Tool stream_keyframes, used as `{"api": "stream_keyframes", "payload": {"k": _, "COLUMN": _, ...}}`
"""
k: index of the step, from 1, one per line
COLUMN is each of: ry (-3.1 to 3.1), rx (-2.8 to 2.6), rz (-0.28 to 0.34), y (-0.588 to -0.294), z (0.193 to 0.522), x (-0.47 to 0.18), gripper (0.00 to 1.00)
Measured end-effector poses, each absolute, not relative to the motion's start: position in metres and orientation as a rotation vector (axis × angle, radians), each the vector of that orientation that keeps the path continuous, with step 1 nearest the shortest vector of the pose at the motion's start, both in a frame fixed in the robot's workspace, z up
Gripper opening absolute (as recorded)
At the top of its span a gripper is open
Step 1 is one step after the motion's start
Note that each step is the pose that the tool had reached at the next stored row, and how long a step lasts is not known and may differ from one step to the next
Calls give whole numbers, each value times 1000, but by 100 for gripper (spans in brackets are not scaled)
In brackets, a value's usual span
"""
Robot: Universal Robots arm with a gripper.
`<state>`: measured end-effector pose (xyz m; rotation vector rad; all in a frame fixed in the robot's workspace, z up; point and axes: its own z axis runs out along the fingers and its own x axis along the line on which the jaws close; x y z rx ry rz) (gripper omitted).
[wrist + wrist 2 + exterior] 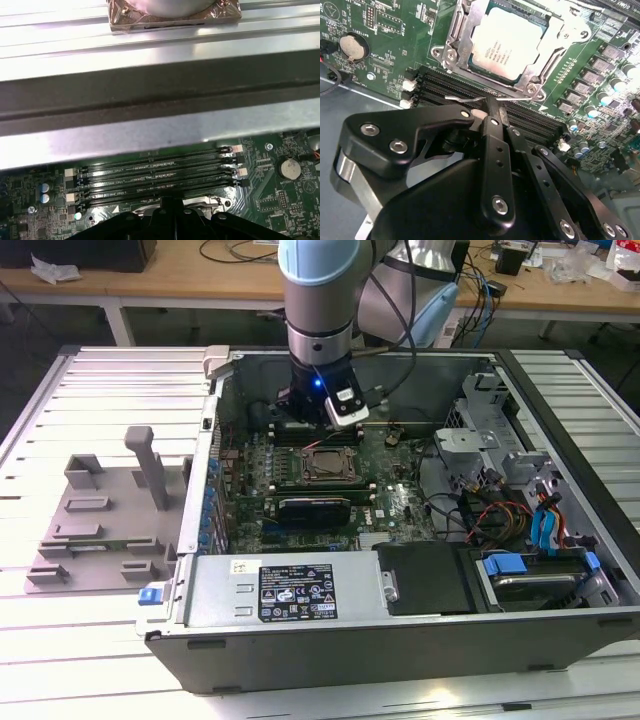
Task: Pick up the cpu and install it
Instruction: 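Install the first cpu locking lever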
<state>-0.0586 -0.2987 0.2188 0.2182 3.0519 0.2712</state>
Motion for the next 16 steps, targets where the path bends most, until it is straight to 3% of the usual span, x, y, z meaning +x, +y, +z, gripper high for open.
{"api": "stream_keyframes", "payload": {"k": 4, "ry": 3053, "rx": 219, "rz": 243, "y": -297, "z": 217, "x": -55, "gripper": 11}}
{"api": "stream_keyframes", "payload": {"k": 16, "ry": 3048, "rx": 261, "rz": 238, "y": -294, "z": 215, "x": -52, "gripper": 11}}
